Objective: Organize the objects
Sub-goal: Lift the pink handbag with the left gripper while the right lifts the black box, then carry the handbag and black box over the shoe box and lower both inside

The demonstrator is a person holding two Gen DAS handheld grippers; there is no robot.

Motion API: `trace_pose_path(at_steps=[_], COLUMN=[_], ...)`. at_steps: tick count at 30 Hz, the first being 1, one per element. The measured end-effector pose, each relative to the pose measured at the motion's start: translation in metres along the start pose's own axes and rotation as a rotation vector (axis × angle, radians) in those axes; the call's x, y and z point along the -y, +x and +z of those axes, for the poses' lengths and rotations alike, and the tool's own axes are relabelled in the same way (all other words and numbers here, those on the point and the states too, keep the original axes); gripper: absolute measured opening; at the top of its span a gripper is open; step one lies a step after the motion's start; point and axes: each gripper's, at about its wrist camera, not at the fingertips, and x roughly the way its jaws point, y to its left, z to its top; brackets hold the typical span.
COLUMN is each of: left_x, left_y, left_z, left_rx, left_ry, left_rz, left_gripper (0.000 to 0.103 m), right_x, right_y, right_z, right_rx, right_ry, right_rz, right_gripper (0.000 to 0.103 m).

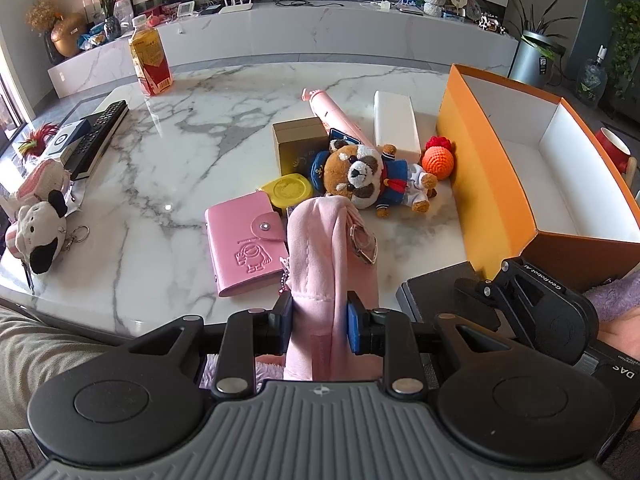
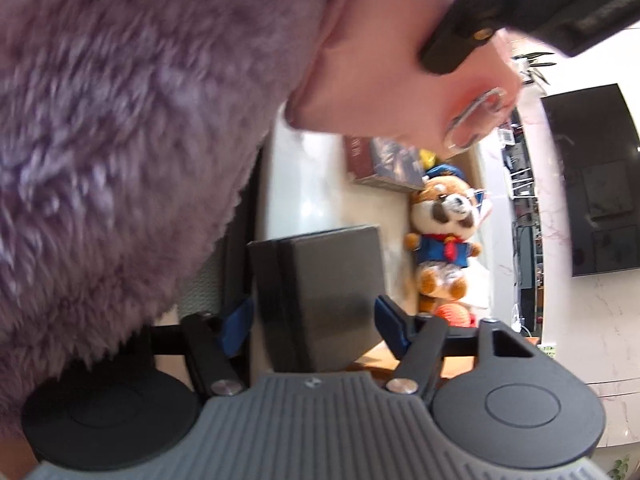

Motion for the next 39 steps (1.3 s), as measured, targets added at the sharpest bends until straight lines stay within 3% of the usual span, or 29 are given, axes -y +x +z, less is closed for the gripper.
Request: trace_pose_path(at_steps=[4,6,9,16,24,29,34,39], left_x=[0.001,0.003,0.005,0.014,0.03,0.054,0.103,0.156], left_y=[-0.003,-0.005,-0.01,-0.028,-0.06,-0.08,-0.073,-0.033], left_z=[0.0,0.0,0.0,0.002,0.015,0.039,0.066,0.082], left_rx=[0.002,0.005,0.012,0.042,0.11,0.17,0.195,0.125], left_ry=[0.004,0.01,0.02,0.04,0.054,0.098,0.196,0.273], left_rz=[0.006,0.009,0.015,0.022,0.0,-0.082,-0.172,-0.19], left_gripper=[0.031,0.031,0.031,0.031,0.03,0.03,0.03,0.03], right_x=[0.003,0.003,0.002,0.029,0.098,0.133,0.16,0.171], right_y=[0.0,-0.004,-0.009,-0.046,-0.113,-0.154,-0.159,-0.139], right_z=[-0.001,-0.001,-0.002,-0.008,-0.04,-0.086,-0.148,-0.218], right_rx=[0.012,0.018,0.029,0.107,0.268,0.344,0.332,0.314], right_ry=[0.031,0.036,0.042,0.238,0.721,1.003,1.308,1.646], right_rz=[0.003,-0.001,-0.013,0.025,0.119,0.074,0.049,0.144], right_gripper=[0.064,0.055,0.051,0.039,0.039,0.039,0.039,0.039])
